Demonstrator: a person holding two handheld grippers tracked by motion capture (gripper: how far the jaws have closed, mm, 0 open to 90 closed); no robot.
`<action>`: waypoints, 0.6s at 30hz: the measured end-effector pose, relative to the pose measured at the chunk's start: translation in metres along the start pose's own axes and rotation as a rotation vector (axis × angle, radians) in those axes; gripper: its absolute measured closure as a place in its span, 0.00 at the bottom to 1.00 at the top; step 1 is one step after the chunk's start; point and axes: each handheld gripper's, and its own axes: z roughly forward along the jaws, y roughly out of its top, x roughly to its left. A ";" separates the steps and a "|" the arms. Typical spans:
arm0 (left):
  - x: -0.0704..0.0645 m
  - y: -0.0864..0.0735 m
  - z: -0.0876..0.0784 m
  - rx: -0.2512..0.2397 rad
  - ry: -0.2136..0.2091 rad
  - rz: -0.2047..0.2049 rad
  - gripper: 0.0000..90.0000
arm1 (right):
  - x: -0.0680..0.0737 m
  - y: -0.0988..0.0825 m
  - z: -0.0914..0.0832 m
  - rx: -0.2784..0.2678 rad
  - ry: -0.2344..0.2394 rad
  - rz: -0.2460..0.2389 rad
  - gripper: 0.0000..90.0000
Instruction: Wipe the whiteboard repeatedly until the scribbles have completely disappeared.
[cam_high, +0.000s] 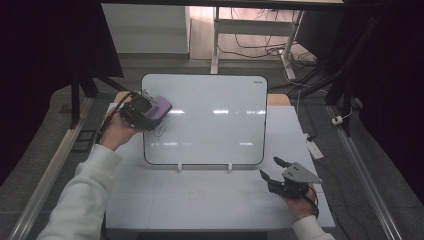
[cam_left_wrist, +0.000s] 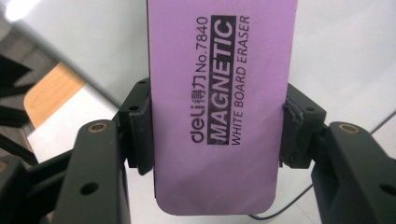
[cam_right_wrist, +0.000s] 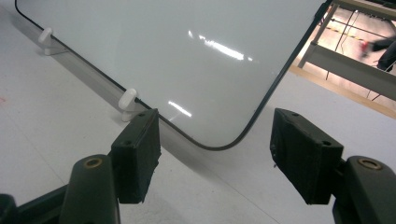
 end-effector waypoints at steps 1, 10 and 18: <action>-0.002 -0.001 0.001 0.008 0.001 0.002 0.45 | 0.000 0.000 0.000 0.000 0.000 0.000 0.36; -0.032 -0.029 0.021 0.087 -0.062 0.083 0.45 | 0.001 0.000 0.000 0.001 0.006 -0.003 0.36; -0.001 -0.043 0.005 0.036 0.021 -0.009 0.45 | 0.002 0.000 0.002 0.006 0.006 -0.003 0.36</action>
